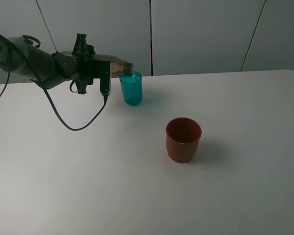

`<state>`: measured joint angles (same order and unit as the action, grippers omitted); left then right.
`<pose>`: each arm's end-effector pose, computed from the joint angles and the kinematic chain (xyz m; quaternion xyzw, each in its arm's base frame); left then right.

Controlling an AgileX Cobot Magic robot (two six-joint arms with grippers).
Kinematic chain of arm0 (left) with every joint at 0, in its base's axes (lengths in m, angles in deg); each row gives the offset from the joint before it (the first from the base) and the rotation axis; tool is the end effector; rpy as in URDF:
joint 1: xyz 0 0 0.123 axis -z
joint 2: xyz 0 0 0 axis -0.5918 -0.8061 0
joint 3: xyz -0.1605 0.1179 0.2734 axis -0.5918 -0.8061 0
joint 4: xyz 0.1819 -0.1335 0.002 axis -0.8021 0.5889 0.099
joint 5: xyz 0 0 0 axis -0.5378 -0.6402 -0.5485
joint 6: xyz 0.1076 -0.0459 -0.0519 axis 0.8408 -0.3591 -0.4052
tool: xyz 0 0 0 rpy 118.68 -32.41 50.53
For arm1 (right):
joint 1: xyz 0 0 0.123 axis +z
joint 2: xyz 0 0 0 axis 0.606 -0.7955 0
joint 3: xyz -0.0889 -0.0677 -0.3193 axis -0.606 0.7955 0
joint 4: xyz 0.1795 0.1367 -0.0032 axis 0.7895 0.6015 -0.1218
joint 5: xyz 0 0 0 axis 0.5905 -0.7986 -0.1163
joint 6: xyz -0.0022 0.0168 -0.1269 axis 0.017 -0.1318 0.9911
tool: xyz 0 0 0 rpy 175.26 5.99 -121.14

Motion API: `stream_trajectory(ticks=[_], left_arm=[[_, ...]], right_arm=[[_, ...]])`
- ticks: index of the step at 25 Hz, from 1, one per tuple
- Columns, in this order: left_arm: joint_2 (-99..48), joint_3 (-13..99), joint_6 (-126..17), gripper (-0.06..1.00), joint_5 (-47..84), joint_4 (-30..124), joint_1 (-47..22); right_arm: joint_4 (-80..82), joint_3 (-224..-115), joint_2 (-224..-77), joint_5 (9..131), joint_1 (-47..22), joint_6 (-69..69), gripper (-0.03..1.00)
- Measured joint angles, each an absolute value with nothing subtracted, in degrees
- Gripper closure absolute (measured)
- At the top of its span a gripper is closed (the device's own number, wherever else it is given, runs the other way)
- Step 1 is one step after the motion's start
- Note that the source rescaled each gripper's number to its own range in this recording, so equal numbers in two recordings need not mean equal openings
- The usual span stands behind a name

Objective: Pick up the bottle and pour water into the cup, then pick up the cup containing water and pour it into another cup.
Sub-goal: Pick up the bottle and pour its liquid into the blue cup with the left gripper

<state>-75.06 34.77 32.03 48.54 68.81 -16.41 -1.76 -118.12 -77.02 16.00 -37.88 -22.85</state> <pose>0.4807 -0.1387 0.1912 0.6335 0.5432 0.3946 0.3847 -0.0525 0.0104 0.2440 0.0016 0.8615 0.0407 0.5062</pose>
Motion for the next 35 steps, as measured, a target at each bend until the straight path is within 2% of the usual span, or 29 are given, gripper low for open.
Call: stream_trajectory(ticks=[35], left_arm=[[-75.1, 34.8, 32.0, 0.94, 49.6, 66.4, -16.4]], right_arm=[[-1.8, -118.1, -77.0, 16.0, -37.9, -22.5, 0.02]])
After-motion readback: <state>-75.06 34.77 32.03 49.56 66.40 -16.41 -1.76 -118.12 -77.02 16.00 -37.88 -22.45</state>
